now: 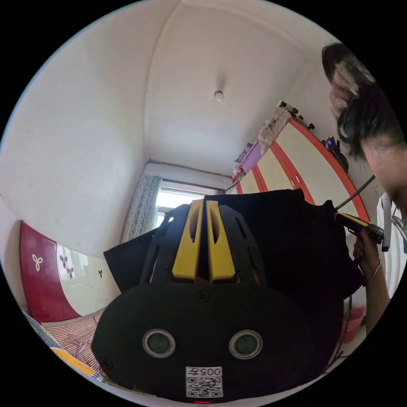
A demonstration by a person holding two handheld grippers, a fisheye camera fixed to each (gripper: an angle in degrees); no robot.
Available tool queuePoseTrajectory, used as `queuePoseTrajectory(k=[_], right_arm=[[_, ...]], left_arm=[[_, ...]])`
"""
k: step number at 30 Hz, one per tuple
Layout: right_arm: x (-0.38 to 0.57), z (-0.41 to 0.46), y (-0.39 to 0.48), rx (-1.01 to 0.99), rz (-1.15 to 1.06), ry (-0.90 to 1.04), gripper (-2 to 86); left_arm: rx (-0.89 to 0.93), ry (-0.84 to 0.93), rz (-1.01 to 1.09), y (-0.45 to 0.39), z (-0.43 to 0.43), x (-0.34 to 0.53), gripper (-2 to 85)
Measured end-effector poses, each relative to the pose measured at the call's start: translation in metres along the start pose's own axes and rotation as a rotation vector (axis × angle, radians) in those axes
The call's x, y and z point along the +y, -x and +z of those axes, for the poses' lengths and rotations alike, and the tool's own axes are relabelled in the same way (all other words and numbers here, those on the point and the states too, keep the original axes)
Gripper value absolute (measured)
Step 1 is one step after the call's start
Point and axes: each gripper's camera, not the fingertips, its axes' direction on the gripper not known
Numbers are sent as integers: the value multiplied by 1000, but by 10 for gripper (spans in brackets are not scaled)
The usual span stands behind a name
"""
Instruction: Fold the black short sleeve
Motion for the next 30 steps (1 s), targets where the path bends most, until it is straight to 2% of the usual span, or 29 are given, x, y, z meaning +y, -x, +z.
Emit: queuePoseTrajectory(k=[3,8,16,19,30], right_arm=[[7,12,7,-16,-16,8,-16],[52,68,18,-58,-55,166,-16],[162,204,42,-109,-118,520,-14],[206,248,50,-117,-90,606,-14],[362,406,84,-38,-39,802,-14]], left_arm=[[-6,30,-18,7,1,14,5],[-39,193,-9,19,34,69,4],[-91,645,7,46,139,231,4],[-115,764,-22,55,169,293,4],[-234,903,-171,71,266,501,5]])
